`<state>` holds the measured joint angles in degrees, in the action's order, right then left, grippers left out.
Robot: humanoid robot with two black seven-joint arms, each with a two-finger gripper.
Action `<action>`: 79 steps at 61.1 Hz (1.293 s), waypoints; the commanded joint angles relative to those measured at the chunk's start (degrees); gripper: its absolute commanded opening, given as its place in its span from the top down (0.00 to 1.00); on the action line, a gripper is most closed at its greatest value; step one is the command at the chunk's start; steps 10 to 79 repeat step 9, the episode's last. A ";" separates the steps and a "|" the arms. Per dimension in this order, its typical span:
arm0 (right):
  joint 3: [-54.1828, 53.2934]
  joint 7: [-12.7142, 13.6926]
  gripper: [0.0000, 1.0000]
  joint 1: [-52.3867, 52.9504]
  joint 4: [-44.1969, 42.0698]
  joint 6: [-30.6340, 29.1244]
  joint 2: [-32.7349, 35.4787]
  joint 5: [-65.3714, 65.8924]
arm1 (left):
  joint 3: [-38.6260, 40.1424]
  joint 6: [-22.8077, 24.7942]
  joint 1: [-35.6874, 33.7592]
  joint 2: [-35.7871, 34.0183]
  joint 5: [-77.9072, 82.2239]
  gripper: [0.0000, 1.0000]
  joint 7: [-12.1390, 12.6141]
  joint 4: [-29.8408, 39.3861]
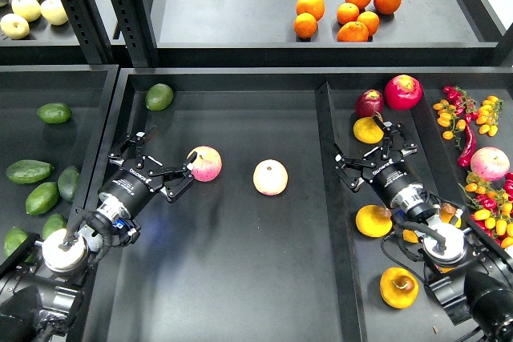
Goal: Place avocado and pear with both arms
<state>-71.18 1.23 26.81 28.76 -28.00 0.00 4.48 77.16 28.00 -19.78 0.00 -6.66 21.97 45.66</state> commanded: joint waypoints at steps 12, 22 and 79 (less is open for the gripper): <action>-0.01 0.00 0.01 0.00 0.06 0.00 0.00 0.00 | 0.01 0.00 0.00 0.00 -0.02 0.01 0.01 0.22; -0.01 0.00 0.01 0.00 0.06 0.00 0.00 0.00 | 0.01 0.00 0.00 0.00 -0.02 0.01 0.01 0.22; -0.01 0.00 0.01 0.00 0.06 0.00 0.00 0.00 | 0.01 0.00 0.00 0.00 -0.02 0.01 0.01 0.22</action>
